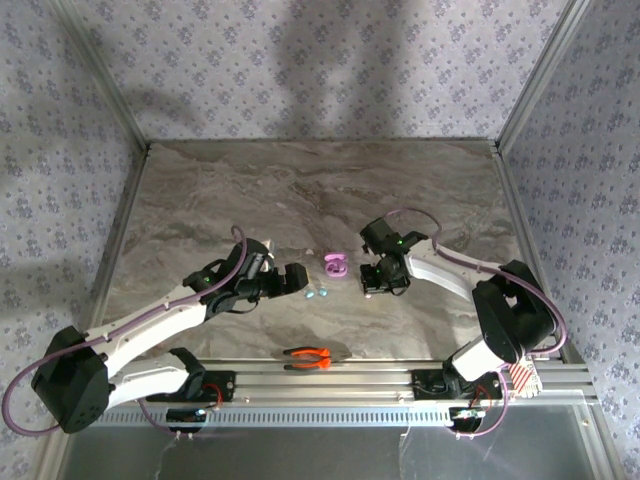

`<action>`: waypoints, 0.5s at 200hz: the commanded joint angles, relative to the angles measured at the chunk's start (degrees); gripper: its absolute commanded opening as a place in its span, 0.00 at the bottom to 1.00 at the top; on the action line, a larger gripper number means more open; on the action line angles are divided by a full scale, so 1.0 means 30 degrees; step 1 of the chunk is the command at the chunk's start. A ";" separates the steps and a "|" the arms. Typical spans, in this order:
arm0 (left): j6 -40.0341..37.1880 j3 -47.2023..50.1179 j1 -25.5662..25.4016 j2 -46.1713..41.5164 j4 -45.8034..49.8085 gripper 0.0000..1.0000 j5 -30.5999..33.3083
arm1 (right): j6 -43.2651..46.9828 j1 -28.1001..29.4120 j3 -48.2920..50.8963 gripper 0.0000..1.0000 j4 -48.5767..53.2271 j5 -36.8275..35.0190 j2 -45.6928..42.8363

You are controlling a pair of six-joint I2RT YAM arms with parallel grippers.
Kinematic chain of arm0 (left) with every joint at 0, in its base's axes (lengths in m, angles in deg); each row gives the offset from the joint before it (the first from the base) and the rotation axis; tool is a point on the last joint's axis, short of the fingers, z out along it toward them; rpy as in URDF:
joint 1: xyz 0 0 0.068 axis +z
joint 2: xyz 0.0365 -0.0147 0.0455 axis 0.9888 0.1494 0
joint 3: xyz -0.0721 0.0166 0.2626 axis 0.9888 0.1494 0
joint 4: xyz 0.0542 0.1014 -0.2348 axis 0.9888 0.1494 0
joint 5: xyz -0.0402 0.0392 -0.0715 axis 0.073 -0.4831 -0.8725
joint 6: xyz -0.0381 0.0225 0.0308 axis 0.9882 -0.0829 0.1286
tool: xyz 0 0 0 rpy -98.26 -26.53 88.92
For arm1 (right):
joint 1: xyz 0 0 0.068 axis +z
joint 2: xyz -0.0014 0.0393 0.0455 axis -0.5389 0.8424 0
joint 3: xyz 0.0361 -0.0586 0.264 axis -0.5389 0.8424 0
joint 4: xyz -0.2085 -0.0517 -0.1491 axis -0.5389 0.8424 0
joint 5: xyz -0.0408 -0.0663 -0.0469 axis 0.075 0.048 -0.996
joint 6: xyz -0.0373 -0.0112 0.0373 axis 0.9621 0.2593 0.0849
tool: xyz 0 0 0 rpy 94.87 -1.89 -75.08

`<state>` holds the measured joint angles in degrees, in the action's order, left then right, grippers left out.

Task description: Insert the wireless bluetooth earbuds into the charging case

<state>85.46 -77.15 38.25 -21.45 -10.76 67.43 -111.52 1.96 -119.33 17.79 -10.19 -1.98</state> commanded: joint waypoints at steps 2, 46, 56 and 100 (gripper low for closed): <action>0.0185 0.0178 0.0032 -0.0464 -0.0258 1.00 -0.0288 | 0.0170 0.0293 -0.0096 0.15 0.0663 -0.0116 0.0268; 0.0286 0.0357 0.0052 -0.0550 -0.0357 1.00 -0.0302 | 0.0172 0.0620 -0.0400 0.26 0.0963 -0.0598 0.0747; 0.0304 0.0387 0.0043 -0.0552 -0.0359 1.00 -0.0291 | 0.0143 0.0660 -0.0451 0.26 0.1003 -0.0703 0.0859; 0.0269 0.0416 0.0031 -0.0553 -0.0386 1.00 -0.0288 | -0.0205 0.0495 -0.0370 0.23 0.1086 -0.1155 0.0863</action>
<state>85.90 -76.24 38.25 -21.93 -10.81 67.41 -111.15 3.70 -119.46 18.95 -11.79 0.40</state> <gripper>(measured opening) 0.997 0.237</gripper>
